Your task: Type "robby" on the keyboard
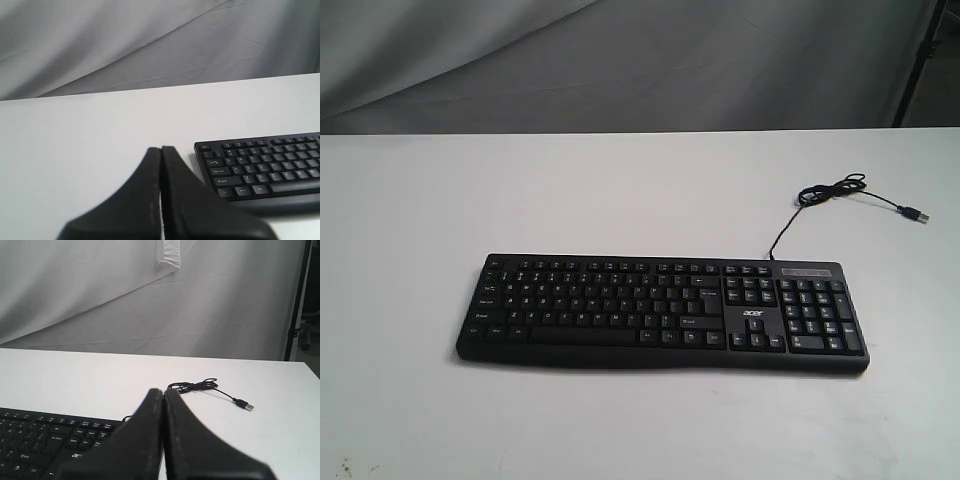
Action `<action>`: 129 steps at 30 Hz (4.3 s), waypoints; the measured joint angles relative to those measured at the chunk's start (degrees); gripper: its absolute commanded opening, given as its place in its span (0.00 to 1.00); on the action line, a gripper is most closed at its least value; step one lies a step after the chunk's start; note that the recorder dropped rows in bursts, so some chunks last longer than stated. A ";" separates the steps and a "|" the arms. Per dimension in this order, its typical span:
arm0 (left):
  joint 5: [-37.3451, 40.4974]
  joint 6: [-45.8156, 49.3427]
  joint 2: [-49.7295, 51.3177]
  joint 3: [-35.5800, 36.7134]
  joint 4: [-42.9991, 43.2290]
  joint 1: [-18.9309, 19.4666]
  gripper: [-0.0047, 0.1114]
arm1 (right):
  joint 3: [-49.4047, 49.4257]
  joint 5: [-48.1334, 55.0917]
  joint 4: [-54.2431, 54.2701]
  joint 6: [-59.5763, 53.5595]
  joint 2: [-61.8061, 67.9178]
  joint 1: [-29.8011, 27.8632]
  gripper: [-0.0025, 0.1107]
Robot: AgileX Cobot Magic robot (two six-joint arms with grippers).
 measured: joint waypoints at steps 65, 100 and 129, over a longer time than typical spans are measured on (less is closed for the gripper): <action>0.00 0.00 0.00 0.00 0.00 0.00 0.04 | -55.47 19.79 7.94 -6.47 73.82 32.59 0.02; 0.00 0.00 0.00 0.00 0.00 0.00 0.04 | -82.10 9.30 26.91 -26.97 121.88 35.45 0.02; 0.00 0.00 0.00 0.00 0.00 0.00 0.04 | -82.14 8.76 27.55 -26.97 122.98 35.45 0.02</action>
